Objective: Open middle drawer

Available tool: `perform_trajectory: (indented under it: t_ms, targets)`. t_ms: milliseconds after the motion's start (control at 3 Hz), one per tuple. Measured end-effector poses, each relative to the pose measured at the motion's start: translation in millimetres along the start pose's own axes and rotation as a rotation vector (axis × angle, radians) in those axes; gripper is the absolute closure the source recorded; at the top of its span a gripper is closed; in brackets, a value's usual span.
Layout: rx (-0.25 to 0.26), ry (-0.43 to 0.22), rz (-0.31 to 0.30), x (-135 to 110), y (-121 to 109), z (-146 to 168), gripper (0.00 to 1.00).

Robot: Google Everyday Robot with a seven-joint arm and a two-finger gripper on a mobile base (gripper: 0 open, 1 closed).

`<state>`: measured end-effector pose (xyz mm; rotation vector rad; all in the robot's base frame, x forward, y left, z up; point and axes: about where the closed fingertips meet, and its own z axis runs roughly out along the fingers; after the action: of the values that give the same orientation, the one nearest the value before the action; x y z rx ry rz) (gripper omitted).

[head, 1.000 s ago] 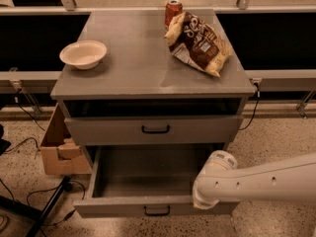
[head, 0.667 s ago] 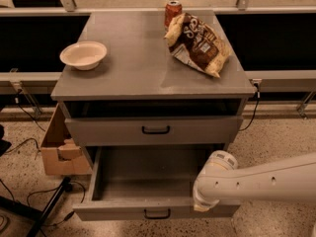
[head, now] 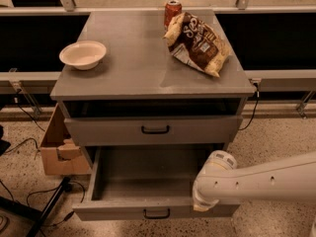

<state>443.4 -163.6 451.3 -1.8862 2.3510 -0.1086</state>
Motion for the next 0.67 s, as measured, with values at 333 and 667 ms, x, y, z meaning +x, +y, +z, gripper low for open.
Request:
perform_trajectory:
  t_ms: [333, 667]
  targets:
    - [-0.001, 0.001, 0.000, 0.2, 0.6, 0.5, 0.36]
    - [-0.003, 0.001, -0.001, 0.4, 1.2, 1.0, 0.13]
